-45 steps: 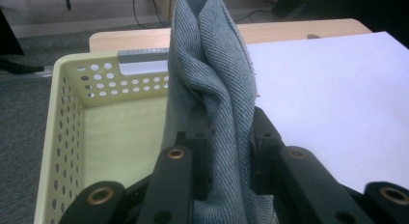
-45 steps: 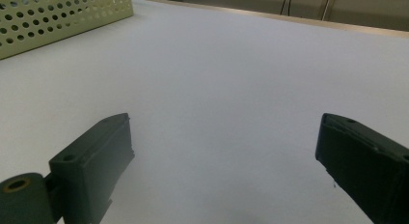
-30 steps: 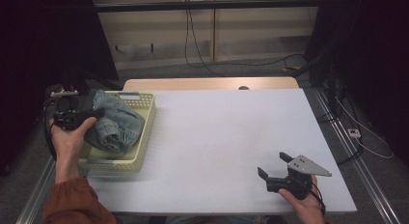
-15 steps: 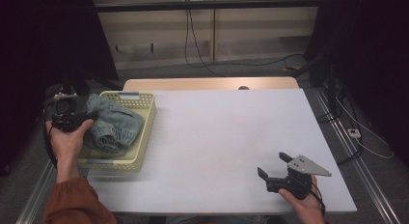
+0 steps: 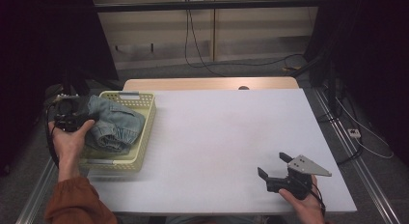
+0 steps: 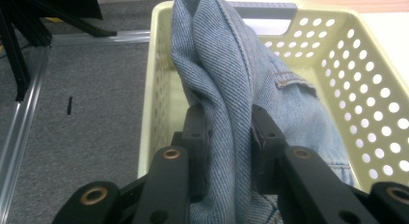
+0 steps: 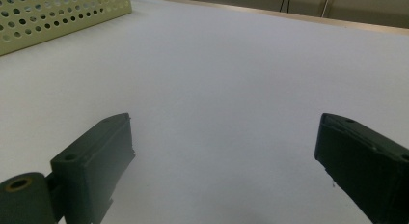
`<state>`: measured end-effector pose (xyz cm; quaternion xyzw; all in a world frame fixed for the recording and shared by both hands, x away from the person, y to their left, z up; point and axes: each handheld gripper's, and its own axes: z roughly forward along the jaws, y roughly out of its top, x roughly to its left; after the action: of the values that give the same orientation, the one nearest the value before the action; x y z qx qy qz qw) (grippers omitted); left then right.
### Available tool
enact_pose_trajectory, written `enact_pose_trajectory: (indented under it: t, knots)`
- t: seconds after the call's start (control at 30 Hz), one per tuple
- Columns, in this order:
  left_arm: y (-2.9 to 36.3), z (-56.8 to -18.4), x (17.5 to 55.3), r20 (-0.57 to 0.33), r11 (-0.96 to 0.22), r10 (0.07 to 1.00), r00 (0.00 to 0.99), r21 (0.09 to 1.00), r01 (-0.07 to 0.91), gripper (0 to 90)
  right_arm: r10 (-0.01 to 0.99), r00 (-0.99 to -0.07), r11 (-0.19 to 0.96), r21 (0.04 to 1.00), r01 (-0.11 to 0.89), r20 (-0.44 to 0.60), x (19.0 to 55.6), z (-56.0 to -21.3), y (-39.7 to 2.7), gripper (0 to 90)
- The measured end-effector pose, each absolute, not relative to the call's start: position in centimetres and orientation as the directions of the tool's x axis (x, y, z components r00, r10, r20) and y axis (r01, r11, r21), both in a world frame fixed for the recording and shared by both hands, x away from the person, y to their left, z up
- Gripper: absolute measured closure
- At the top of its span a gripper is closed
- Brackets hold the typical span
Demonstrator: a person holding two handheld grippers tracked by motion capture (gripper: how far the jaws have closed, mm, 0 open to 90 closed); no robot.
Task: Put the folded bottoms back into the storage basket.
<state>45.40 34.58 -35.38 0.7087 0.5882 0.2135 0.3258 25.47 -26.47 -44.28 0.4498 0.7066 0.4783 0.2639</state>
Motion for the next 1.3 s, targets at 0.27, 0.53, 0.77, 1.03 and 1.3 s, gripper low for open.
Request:
enact_pose_trajectory:
  t: [0.27, 0.53, 0.77, 1.03, 1.3]
  knots:
    - [34.0, -35.5, 45.7, -0.077, -0.115, 0.969, 0.237, 0.704, 0.701, 72.5, 0.886, -0.461, 0.144, 0.913, 0.382, 0.054, 25.5, -44.3, -26.5, 6.7]
    - [32.9, -36.3, 46.2, -0.050, -0.157, 0.964, 0.261, 0.684, 0.712, 71.7, 0.886, -0.460, 0.144, 0.914, 0.379, 0.051, 25.4, -44.3, -26.4, 6.7]
    - [32.9, -37.1, 46.6, -0.026, -0.160, 0.971, 0.239, 0.671, 0.724, 70.7, 0.886, -0.461, 0.144, 0.914, 0.380, 0.052, 25.4, -44.2, -26.5, 6.7]
    - [34.0, -38.0, 46.8, -0.032, -0.141, 0.976, 0.215, 0.659, 0.739, 66.4, 0.886, -0.461, 0.142, 0.914, 0.381, 0.055, 25.4, -44.2, -26.5, 6.7]
    - [35.1, -37.9, 46.5, -0.060, -0.113, 0.978, 0.201, 0.657, 0.745, 66.3, 0.886, -0.462, 0.144, 0.913, 0.381, 0.052, 25.4, -44.2, -26.5, 6.7]
